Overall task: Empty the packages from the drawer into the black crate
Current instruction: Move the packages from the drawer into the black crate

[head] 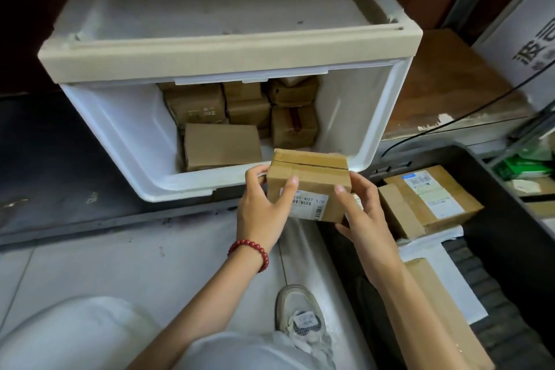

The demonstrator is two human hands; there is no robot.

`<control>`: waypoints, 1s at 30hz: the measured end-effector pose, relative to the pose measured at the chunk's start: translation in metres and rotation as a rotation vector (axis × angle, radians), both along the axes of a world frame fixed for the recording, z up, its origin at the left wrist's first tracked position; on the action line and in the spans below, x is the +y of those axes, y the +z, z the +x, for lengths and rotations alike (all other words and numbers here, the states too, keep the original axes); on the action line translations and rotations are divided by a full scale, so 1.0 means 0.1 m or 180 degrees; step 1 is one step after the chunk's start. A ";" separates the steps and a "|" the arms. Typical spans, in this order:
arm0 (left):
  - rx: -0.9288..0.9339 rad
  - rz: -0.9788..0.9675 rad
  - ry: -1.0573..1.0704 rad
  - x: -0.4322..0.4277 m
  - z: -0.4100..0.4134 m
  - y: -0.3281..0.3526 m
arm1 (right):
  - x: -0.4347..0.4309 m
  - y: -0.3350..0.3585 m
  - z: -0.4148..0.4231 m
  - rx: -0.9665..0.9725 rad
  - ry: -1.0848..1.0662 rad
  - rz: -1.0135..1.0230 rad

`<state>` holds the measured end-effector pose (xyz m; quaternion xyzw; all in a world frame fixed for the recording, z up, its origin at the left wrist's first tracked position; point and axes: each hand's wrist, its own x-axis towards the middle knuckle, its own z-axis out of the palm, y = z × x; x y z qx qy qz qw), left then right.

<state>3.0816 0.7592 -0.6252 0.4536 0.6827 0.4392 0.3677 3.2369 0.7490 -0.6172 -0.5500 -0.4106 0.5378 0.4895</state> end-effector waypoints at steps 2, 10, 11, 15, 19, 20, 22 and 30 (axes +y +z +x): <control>0.0051 0.0028 -0.0025 0.03 0.02 -0.01 | 0.01 -0.03 0.00 0.0026 -0.0007 -0.0039; 0.0624 0.0608 -0.0380 0.04 0.07 0.16 | -0.02 -0.11 0.06 0.0416 -0.0193 -0.0586; 0.0696 0.0639 -0.0452 0.04 0.07 0.17 | -0.03 -0.11 0.07 0.0483 -0.0207 -0.0604; 0.0456 0.0422 -0.0508 0.00 0.05 0.18 | -0.05 -0.06 0.06 0.0516 -0.0188 -0.0443; -0.0137 0.0187 -0.0046 -0.02 0.00 0.23 | -0.06 0.01 0.03 0.0596 -0.0052 -0.0127; -0.0146 0.0162 0.0063 -0.01 -0.02 0.23 | -0.07 0.02 0.02 0.0626 -0.0022 -0.0069; -0.0117 0.0110 0.0130 -0.01 -0.06 0.24 | -0.06 0.03 0.01 0.0670 0.0009 0.0050; -0.0285 0.0036 0.0062 -0.07 -0.12 0.27 | -0.02 0.04 -0.02 0.0546 -0.0057 0.0396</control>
